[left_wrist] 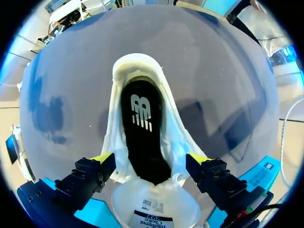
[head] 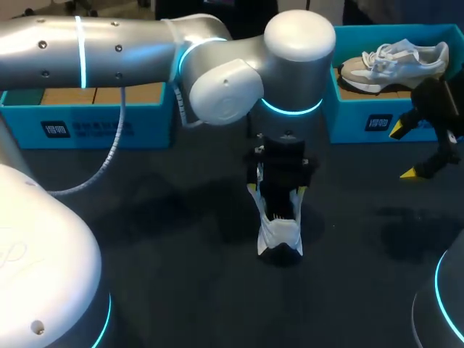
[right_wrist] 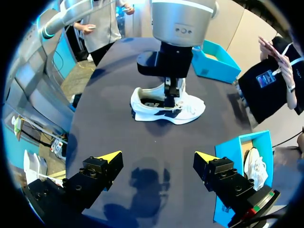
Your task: Take the shoe out of the shoebox, open the shoe tongue, remove and reinsert the insole, then place the shoe into the shoebox
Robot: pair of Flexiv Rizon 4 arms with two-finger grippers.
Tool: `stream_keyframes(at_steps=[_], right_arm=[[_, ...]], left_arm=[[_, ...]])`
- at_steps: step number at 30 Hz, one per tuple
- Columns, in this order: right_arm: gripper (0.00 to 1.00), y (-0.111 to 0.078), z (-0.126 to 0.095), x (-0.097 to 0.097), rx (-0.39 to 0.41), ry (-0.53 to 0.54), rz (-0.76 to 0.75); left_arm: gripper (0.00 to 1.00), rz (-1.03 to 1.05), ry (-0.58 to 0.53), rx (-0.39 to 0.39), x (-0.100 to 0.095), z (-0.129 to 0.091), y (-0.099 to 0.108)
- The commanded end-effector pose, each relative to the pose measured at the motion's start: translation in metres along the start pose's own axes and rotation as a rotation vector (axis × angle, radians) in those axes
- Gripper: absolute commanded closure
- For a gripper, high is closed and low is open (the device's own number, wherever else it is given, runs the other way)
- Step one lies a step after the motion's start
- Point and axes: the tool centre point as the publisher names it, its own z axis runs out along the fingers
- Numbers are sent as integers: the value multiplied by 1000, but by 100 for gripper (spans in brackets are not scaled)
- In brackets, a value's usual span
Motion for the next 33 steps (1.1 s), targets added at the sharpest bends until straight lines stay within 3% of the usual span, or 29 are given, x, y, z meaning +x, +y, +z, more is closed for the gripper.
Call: stream_keyframes(at_steps=[1, 17, 30, 31, 33], right_arm=[[0, 0, 1, 0, 2, 0, 0], [0, 0, 1, 0, 2, 0, 0], [0, 0, 1, 0, 2, 0, 0], [0, 0, 1, 0, 2, 0, 0], [0, 0, 1, 0, 2, 0, 0]], left_arm=[[0, -16, -31, 32, -2, -5, 3], [0, 45, -37, 108, 4, -43, 40], [0, 6, -53, 68, 4, -59, 82], [4, -3, -59, 73, 4, -61, 84], [26, -12, -60, 71, 2, -61, 86]])
